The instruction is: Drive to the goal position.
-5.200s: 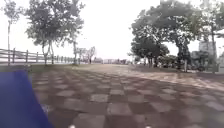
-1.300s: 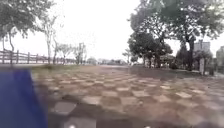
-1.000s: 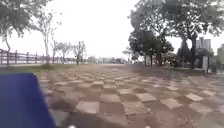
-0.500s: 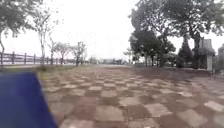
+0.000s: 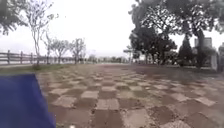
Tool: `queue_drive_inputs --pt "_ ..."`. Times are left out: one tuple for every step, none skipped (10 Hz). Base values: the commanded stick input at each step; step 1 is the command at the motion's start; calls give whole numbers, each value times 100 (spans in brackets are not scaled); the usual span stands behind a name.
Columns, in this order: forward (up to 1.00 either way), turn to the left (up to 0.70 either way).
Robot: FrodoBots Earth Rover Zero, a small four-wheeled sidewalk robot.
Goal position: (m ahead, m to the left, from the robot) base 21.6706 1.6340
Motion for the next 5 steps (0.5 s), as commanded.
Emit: queue_drive_inputs --pt "100 0" --pt "100 0" --pt "100 0" --pt "100 0" --pt "100 0"
